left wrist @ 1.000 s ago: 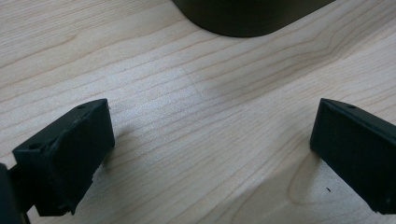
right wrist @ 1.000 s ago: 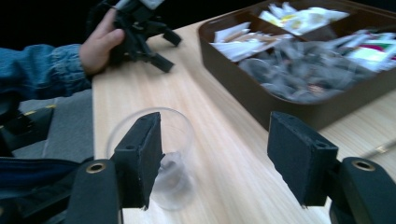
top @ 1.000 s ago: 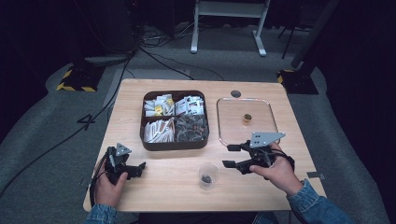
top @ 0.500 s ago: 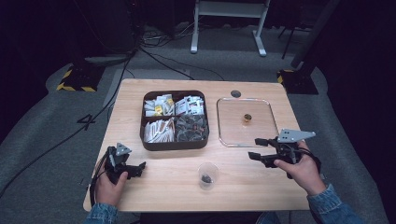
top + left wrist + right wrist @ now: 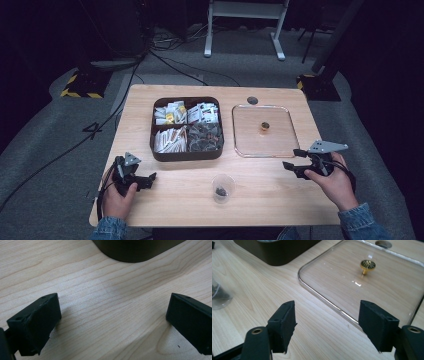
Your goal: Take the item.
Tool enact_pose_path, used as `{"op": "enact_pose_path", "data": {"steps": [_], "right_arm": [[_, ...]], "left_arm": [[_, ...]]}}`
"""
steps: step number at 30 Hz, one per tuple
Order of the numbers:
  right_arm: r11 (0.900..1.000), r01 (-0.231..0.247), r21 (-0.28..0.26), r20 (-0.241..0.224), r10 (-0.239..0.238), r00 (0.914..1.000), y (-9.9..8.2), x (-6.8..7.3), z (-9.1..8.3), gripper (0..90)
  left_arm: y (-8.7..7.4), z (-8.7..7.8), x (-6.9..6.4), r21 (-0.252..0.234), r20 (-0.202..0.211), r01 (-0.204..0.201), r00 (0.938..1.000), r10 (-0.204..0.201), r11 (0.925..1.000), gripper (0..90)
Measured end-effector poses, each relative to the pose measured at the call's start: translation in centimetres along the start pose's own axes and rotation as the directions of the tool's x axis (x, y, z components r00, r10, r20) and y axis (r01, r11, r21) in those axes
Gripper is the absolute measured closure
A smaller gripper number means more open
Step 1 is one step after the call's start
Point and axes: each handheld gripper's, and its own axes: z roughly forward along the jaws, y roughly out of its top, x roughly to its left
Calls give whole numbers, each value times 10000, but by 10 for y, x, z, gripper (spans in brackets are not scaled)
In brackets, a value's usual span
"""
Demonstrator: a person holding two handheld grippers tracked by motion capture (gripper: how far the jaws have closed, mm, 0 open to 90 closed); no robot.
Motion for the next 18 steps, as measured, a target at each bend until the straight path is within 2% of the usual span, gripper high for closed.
{"op": "enact_pose_path", "data": {"steps": [6, 11, 18], "right_arm": [[9983, -591, 11, 28, 591, 9982, -20, -14, 7, 306], [9953, -958, -117, 4, 959, 9954, -33, -20, 16, 303], [9961, -869, 143, 17, 868, 9962, -42, -21, 24, 296]], "left_arm": [[0, 0, 0, 4, -15, -28, 10000, 29, 10000, 2], [0, 0, 0, 6, -9, -27, 10000, 27, 10000, 2], [0, 0, 0, 5, -7, -19, 10000, 19, 10000, 2]]}}
